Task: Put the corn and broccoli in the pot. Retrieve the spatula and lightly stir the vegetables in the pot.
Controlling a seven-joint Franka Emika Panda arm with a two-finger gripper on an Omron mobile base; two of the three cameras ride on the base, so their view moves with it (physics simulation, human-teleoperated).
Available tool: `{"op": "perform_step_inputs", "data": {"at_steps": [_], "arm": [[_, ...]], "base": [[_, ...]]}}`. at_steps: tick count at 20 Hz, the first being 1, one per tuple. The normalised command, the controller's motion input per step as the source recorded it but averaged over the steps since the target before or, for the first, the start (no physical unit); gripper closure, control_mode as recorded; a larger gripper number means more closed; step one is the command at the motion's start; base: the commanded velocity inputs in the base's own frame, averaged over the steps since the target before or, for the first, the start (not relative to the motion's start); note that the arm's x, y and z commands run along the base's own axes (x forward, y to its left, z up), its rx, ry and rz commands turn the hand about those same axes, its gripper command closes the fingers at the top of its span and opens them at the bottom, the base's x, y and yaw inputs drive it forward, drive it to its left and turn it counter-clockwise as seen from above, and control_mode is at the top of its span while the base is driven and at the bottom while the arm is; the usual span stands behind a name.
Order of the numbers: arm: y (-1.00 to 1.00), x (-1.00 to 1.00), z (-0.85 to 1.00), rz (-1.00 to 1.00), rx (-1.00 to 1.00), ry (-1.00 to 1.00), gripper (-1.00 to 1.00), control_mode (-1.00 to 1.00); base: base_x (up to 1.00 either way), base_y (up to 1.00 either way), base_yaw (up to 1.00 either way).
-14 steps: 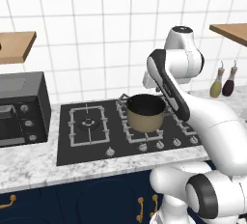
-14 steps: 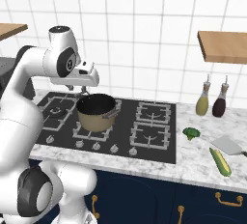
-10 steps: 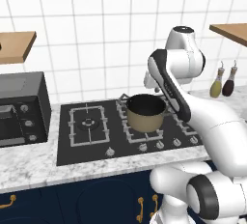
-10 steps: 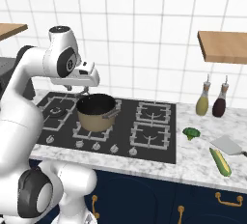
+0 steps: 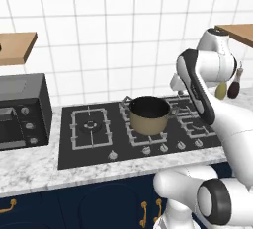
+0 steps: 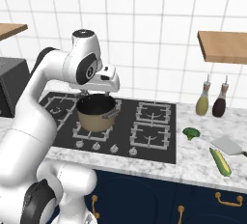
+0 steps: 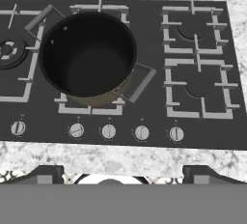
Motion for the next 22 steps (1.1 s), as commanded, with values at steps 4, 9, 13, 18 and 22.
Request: {"op": "perform_step_inputs", "data": {"at_steps": [4,9,13,18,22], "arm": [[-0.03,0.12,0.0,-0.04,0.0,0.02,-1.0,-1.0],[-0.05,0.01,0.0,-0.01,0.0,0.01,-1.0,-1.0],[-0.07,0.0,0.0,0.0,0.01,0.0,-1.0,-1.0],[0.0,0.0,0.0,0.0,0.0,0.0,-1.0,-1.0],[-0.16,-0.06,0.0,0.0,0.0,0.0,-1.0,1.0]], "base": [[0.0,0.0,0.0],[0.0,0.0,0.0],[0.0,0.0,0.0],[0.0,0.0,0.0],[-0.14,-0.31,0.0]]}}
